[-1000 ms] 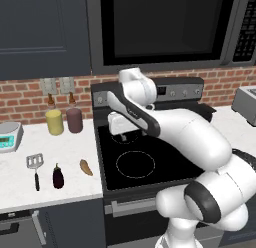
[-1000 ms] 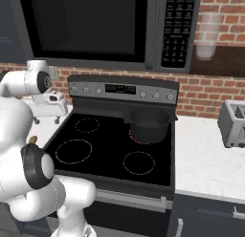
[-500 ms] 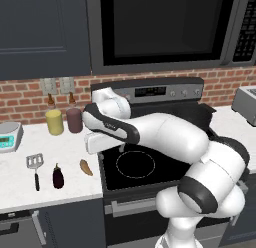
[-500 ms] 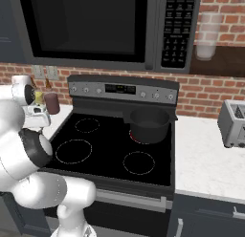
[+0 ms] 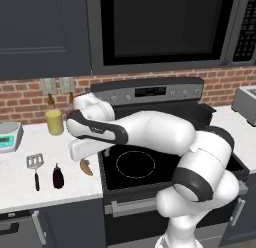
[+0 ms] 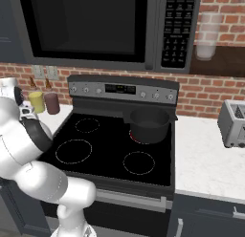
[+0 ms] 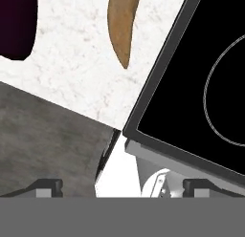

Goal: Put the eggplant and sweet potato in the pot. Retrieve the spatula and lightly stir the vegetables in the pot.

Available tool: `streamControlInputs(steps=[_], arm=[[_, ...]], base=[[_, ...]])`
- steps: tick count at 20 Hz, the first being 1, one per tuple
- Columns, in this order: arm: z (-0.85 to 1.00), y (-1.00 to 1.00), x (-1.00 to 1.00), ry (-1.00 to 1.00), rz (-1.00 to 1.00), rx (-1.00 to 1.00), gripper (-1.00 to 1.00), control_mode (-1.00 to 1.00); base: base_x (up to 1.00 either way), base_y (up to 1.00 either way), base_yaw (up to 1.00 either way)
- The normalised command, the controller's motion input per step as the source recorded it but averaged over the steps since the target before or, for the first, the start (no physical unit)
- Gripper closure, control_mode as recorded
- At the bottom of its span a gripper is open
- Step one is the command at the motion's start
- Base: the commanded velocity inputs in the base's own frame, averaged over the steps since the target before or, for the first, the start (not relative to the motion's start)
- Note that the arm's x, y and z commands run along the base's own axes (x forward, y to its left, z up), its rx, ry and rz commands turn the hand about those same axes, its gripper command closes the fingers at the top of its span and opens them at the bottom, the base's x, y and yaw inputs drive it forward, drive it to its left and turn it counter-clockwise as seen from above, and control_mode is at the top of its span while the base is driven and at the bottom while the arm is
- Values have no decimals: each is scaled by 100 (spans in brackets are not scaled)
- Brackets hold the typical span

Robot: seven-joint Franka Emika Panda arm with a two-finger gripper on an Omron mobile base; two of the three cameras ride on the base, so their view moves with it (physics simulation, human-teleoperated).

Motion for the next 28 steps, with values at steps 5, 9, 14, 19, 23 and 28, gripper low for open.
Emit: streamControlInputs(steps=[5,9,14,19,23,28], arm=[[-33,-3,12,0,2,3,-100,-100],[-41,-1,23,-2,0,7,-100,-100],[-31,0,22,-15,0,14,-100,-100],[-30,0,25,-14,0,13,-100,-100],[-24,0,28,-1,0,3,-100,-100],[-9,5,27,0,0,0,-100,-100]], base=[[0,0,0],[0,0,0],[0,0,0],[0,0,0],[0,0,0],[0,0,0]])
